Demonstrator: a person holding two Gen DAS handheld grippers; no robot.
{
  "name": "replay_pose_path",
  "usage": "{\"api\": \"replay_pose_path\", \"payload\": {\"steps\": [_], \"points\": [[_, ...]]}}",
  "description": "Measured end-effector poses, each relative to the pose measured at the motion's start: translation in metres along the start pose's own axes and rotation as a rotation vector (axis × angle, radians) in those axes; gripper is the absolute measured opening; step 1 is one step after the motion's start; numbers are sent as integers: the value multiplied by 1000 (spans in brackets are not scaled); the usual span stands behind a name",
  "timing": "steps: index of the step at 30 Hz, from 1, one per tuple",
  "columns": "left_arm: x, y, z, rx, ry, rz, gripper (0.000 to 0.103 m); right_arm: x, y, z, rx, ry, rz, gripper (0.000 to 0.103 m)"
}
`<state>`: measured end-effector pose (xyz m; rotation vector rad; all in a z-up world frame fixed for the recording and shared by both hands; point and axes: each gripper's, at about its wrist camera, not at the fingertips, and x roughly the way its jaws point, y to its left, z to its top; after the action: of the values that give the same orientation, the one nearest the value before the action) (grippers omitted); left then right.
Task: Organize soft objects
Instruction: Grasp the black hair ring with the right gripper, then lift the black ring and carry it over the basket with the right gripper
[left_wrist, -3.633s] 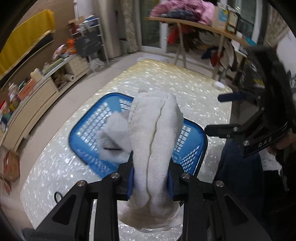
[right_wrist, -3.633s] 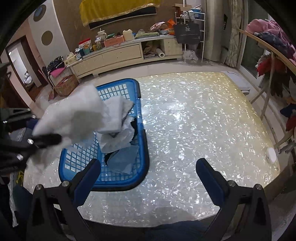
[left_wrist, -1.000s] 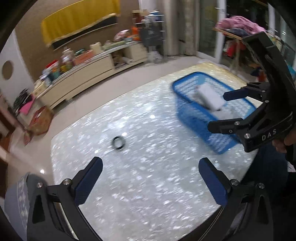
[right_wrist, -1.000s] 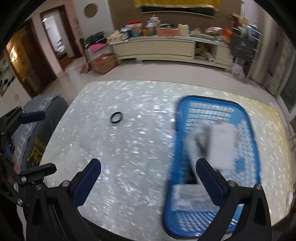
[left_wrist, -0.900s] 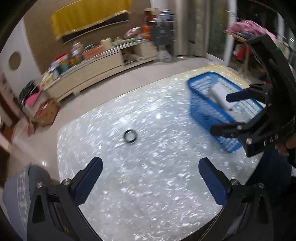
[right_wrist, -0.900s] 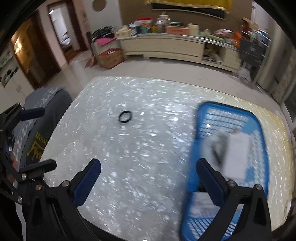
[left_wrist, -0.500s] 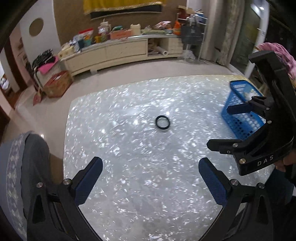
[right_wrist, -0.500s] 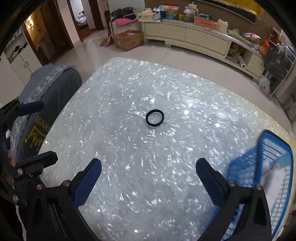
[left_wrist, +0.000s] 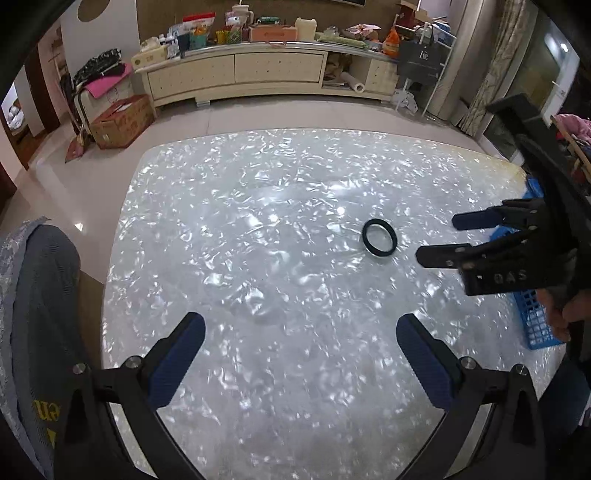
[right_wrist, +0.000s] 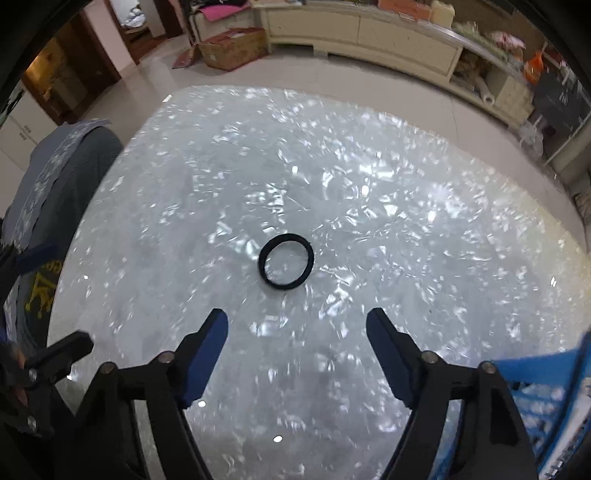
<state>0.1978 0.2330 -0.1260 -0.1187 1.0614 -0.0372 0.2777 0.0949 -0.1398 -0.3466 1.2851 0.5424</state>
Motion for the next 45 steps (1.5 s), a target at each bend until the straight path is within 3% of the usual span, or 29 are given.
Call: {"api": "replay_pose_path", "payload": {"steps": [5, 15, 16, 18, 19, 25, 39, 45], "points": [[17, 3, 13, 7, 11, 7, 103, 33, -9, 19, 36, 52, -11, 60], [43, 6, 26, 10, 26, 4, 103, 66, -4, 40, 15, 68, -44, 35], [43, 6, 25, 10, 24, 3, 103, 67, -2, 42, 10, 65, -52, 31], [43, 7, 23, 10, 25, 8, 103, 69, 2, 44, -5, 59, -59, 7], [43, 7, 22, 10, 25, 10, 103, 70, 6, 44, -14, 59, -58, 5], [29, 6, 15, -4, 15, 11, 103, 63, 17, 32, -12, 38, -43, 4], [-46, -62, -2, 82, -55, -23, 103, -69, 15, -54, -45, -98, -7, 4], [-75, -103, 0, 123, -75, -34, 103, -116, -9, -85, -28, -161, -2, 4]]}}
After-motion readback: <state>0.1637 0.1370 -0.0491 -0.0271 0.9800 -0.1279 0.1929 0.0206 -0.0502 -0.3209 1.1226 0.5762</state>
